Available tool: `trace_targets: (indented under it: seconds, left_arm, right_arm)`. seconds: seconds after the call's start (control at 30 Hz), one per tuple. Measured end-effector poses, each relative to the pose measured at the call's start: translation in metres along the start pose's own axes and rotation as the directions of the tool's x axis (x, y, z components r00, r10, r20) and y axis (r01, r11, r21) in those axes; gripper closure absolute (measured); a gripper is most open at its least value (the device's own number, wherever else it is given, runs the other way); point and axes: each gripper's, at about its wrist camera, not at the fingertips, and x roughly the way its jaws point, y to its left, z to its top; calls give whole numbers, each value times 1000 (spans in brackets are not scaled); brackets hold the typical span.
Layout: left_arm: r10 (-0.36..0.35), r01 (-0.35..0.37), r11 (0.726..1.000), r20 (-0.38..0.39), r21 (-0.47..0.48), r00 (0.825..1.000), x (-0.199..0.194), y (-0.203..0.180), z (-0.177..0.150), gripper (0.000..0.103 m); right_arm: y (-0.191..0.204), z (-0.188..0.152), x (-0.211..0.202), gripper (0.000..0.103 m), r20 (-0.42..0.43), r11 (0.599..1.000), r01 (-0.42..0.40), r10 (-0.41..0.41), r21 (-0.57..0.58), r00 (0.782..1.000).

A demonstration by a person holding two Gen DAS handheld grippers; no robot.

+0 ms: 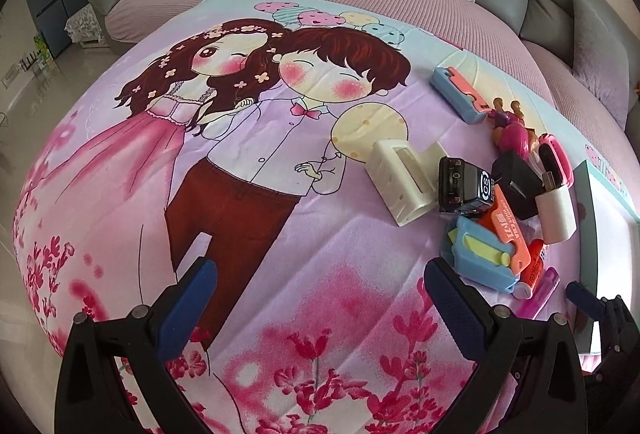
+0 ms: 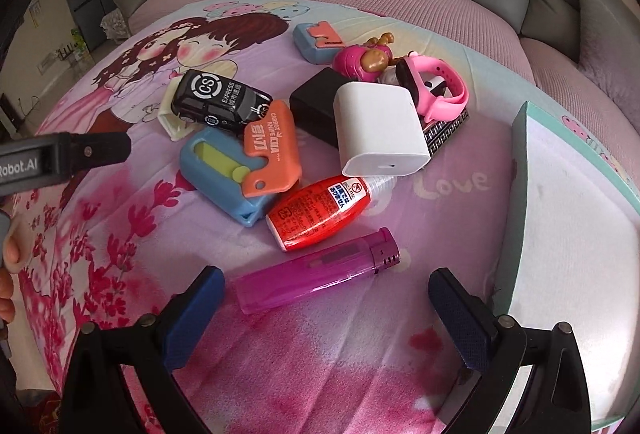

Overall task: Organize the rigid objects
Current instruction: 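Lower the right tool onto the pink lighter and close its fingers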

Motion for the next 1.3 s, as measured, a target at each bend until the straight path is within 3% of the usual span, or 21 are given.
trace_targets:
  seconds: [0.13, 0.27, 0.5, 0.67, 0.87, 1.1, 1.17, 1.2, 1.3]
  left_arm:
    - [-45, 45, 999, -24, -30, 999, 5, 0, 8, 0]
    - [-42, 41, 999, -44, -16, 998, 10, -7, 15, 0]
    - [-43, 43, 999, -30, 1, 999, 11, -27, 35, 0]
    - [-77, 78, 997, 10, -25, 997, 11, -30, 41, 0]
    - [-58, 58, 998, 53, 5, 997, 11, -35, 42, 0]
    - [-77, 65, 992, 113, 109, 991, 5, -56, 34, 1]
    - [-84, 73, 990, 89, 121, 992, 12, -62, 34, 11]
    - [-87, 76, 989, 84, 127, 993, 14, -64, 33, 24]
    - [-91, 76, 985, 92, 157, 992, 16, -72, 32, 29]
  right_arm:
    - [-1, 0, 3, 4, 8, 1000, -8, 8, -13, 1000]
    - [-2, 2, 3, 12, 12, 1000, -3, 3, 14, 1000]
    - [-2, 1, 2, 19, 35, 999, 7, -9, 51, 999]
    - [1, 1, 4, 19, 67, 999, 15, -18, 43, 998]
    - [1, 3, 5, 19, 77, 999, 16, -18, 38, 997]
    - [0, 2, 3, 19, 82, 999, 9, -12, 38, 997]
    - [0, 2, 3, 19, 82, 999, 10, -13, 36, 997]
    - [0, 2, 3, 19, 82, 999, 10, -13, 36, 997]
    - [-1, 2, 3, 19, 82, 999, 9, -12, 37, 997]
